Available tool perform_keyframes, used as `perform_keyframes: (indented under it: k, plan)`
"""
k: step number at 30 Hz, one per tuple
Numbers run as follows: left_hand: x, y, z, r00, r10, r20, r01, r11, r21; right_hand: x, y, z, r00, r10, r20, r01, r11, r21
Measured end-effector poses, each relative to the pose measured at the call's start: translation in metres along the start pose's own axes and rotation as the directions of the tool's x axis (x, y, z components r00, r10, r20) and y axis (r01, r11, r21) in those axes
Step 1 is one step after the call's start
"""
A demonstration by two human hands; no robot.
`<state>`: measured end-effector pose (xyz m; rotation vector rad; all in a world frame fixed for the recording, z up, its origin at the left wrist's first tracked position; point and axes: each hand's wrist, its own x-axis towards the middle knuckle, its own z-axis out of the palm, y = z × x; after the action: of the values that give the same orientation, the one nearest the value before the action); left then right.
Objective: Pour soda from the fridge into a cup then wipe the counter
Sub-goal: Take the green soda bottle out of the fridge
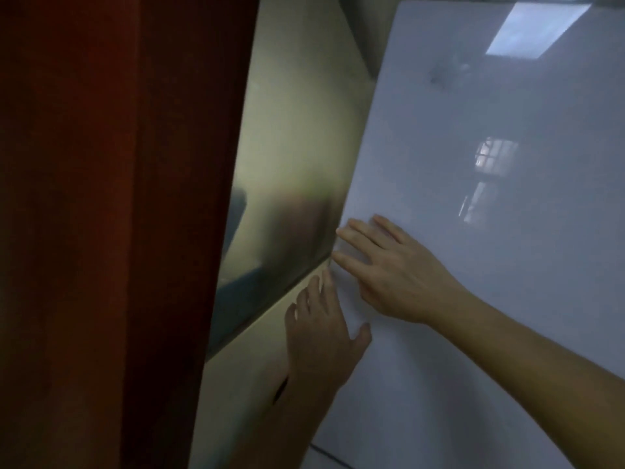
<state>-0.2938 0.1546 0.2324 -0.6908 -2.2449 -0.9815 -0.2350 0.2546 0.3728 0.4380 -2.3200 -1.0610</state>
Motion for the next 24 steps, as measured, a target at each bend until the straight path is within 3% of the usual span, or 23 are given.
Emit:
perform_keyframes:
  k: [5,11,18,24]
  plan:
    - [0.008,0.014,0.014,0.996,-0.085,0.022,0.087,0.977,-0.195,0.039,0.030,-0.003,0.972,-0.219,0.090,0.228,0.968,-0.102]
    - [0.011,0.016,0.018,0.993,-0.086,0.086,0.107,0.955,-0.278,0.060,0.043,-0.012,0.917,-0.341,0.209,0.372,0.919,-0.132]
    - [0.010,0.014,0.019,0.990,-0.122,0.078,0.142,0.926,-0.350,0.058,0.036,-0.015,0.911,-0.313,0.270,0.363,0.917,-0.163]
    - [0.004,0.012,0.011,0.985,-0.145,0.089,0.167,0.921,-0.351,0.053,0.027,-0.023,0.933,-0.286,0.218,0.316,0.941,-0.118]
